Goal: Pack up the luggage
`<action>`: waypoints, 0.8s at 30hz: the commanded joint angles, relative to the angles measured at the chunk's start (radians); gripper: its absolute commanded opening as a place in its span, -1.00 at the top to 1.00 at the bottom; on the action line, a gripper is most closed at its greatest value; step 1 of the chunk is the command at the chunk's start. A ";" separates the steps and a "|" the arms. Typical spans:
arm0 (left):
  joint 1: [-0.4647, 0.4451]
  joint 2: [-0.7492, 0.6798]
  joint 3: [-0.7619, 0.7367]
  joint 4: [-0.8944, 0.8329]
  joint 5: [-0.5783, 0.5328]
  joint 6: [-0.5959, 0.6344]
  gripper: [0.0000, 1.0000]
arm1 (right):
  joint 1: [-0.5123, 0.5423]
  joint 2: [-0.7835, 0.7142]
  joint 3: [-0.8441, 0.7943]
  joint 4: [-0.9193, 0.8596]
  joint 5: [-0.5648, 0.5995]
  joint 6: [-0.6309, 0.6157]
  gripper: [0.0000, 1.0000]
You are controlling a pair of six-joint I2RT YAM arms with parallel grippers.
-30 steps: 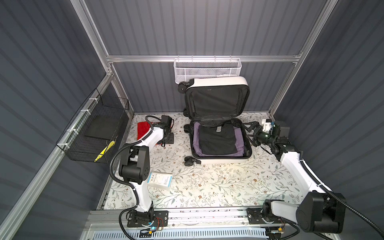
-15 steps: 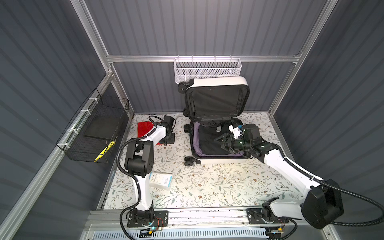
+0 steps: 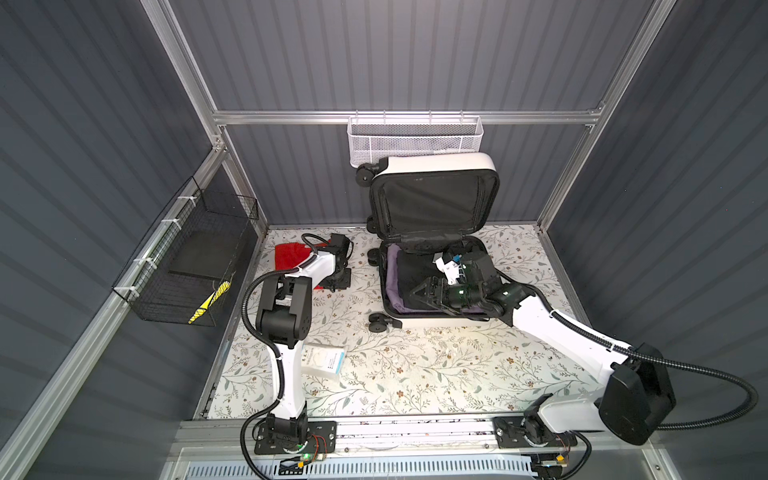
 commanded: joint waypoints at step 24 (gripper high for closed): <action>-0.151 -0.286 -0.312 0.058 0.203 -0.198 1.00 | 0.025 0.089 0.197 -0.111 0.067 -0.055 -0.71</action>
